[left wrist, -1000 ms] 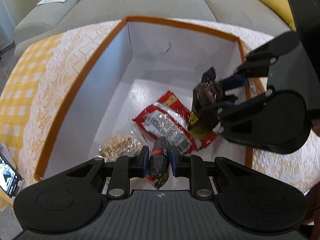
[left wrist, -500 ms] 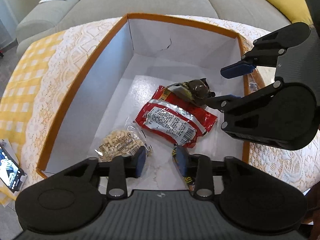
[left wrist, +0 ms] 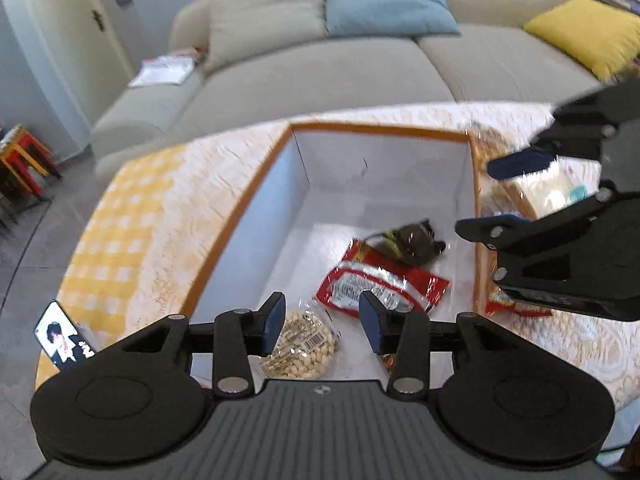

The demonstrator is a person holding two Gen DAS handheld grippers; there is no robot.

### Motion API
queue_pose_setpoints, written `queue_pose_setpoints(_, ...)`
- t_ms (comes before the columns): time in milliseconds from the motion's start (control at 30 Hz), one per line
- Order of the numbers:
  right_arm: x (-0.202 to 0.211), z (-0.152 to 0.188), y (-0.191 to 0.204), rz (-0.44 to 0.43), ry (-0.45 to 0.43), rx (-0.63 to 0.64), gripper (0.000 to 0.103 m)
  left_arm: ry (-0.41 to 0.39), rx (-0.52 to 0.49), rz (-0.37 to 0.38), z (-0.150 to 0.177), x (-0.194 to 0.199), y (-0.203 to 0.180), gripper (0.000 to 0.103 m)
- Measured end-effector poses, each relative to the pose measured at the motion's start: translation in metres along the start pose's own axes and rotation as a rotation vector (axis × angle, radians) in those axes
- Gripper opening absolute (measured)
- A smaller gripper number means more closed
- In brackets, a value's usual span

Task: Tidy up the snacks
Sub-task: 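Move both grippers out of the box back toward the remaining snacks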

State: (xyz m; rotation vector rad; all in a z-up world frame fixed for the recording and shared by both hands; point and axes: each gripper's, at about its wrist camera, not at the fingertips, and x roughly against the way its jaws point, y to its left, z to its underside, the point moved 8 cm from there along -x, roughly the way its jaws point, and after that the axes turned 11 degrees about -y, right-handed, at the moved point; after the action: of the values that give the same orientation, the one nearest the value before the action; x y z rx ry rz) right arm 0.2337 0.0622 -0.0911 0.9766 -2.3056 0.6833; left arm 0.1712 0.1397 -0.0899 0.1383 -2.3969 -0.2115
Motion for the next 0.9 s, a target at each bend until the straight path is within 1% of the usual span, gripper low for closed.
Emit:
queue_pose_setpoints(167,0.032,0.016,-0.013,0.051,-0.076,-0.168,0.046,-0.062,0.026,0.012,0.001,0.020,-0.015,0.052)
queue_pose_setpoints(267,0.047,0.033,-0.017,0.082,-0.102,-0.217,0.046,-0.061,0.026,0.019,0.003,0.026,-0.029,0.052)
queue_pose_setpoints(333,0.056,0.046,-0.019,0.091,-0.091,-0.247,0.046,-0.045,0.028,0.032,0.006,0.028,-0.040,0.052)
queue_pose_setpoints(500,0.073,0.085,-0.024,0.109,-0.005,-0.306,0.046,0.015,0.032,0.092,0.013,0.032,-0.072,0.052)
queue_pose_setpoints(600,0.078,0.103,-0.031,0.121,0.010,-0.355,0.046,0.036,0.015,0.137,0.012,0.032,-0.092,0.052)
queue_pose_setpoints(767,0.083,0.133,-0.049,0.172,0.025,-0.424,0.047,0.084,0.012,0.207,0.012,0.029,-0.124,0.052)
queue_pose_setpoints(900,0.079,0.154,-0.068,0.200,0.045,-0.476,0.047,0.111,-0.013,0.241,0.010,0.017,-0.147,0.052)
